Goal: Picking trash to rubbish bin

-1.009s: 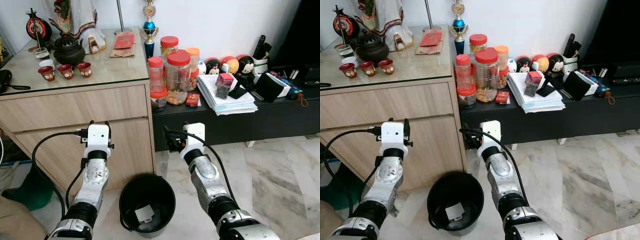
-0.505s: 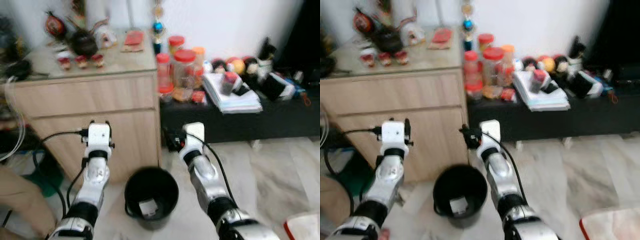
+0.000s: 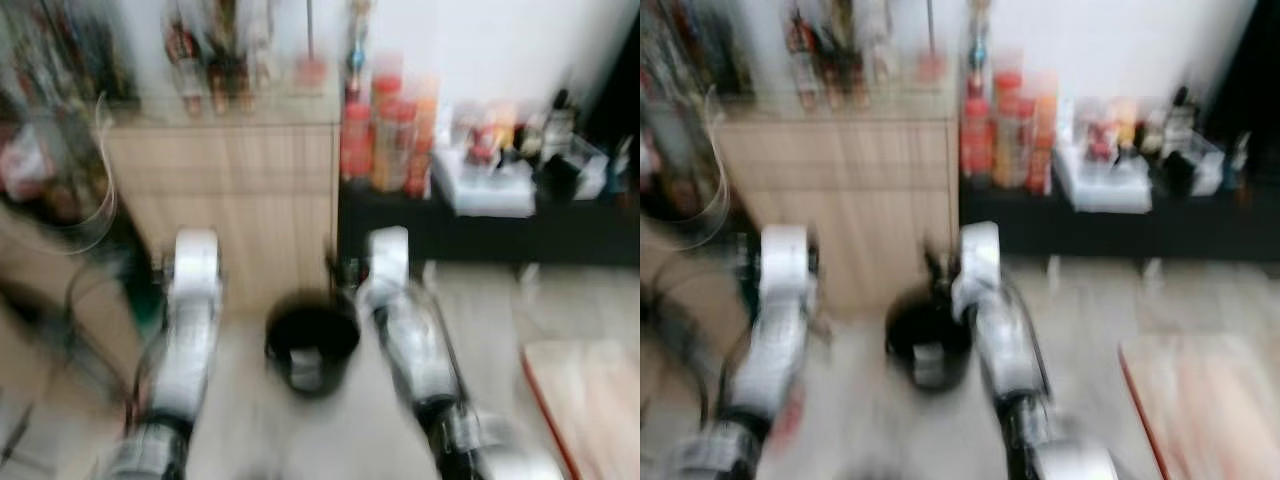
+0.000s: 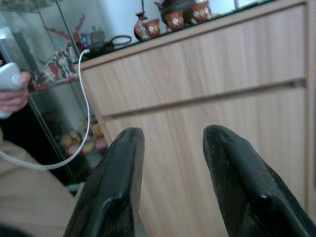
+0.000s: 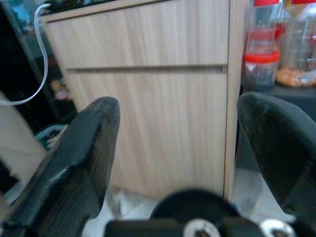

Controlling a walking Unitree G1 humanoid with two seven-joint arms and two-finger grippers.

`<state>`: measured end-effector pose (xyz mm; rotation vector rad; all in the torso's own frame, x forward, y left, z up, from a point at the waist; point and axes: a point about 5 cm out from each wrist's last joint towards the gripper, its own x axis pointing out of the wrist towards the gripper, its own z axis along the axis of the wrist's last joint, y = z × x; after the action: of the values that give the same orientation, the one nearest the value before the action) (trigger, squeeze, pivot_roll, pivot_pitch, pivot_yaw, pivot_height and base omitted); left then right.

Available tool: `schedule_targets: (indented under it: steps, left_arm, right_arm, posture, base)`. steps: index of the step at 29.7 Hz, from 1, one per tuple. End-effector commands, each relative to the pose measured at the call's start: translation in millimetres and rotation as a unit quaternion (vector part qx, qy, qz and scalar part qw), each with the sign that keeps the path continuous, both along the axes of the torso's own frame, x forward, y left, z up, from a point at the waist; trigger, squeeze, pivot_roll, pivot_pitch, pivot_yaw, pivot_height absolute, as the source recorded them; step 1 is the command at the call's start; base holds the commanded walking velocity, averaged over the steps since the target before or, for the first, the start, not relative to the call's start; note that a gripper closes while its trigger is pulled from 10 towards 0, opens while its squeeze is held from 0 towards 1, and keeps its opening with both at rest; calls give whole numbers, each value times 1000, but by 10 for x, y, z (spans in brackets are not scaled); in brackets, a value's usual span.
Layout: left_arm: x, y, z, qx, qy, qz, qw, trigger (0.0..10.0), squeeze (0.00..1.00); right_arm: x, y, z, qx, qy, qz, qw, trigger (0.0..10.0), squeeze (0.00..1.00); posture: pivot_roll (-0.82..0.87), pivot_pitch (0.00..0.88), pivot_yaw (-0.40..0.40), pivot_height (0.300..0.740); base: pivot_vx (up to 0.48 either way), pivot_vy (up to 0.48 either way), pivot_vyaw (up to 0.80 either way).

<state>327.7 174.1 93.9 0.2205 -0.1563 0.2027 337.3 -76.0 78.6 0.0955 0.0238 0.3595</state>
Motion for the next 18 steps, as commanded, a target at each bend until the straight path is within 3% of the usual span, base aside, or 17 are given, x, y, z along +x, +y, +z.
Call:
schedule_targets:
  steps: [1,8,18]
  left_arm:
    - [49,1,99,2,-17,0,1000,10000,0]
    - [44,-4,92,1,-16,-2,1000,10000,0]
    - [42,-5,87,0,-15,-1,1000,10000,0]
  right_arm:
    - [42,24,77,2,-12,3,1000,10000,0]
    - [38,27,71,1,-11,4,1000,10000,0]
    - [34,33,65,2,-10,5,1000,10000,0]
  posture:
    - [30,0,8,740]
    - [30,0,6,740]
    - [29,0,7,740]
  base:
    - [-244,0,0]
    - [-242,0,0]
    - [0,0,0]
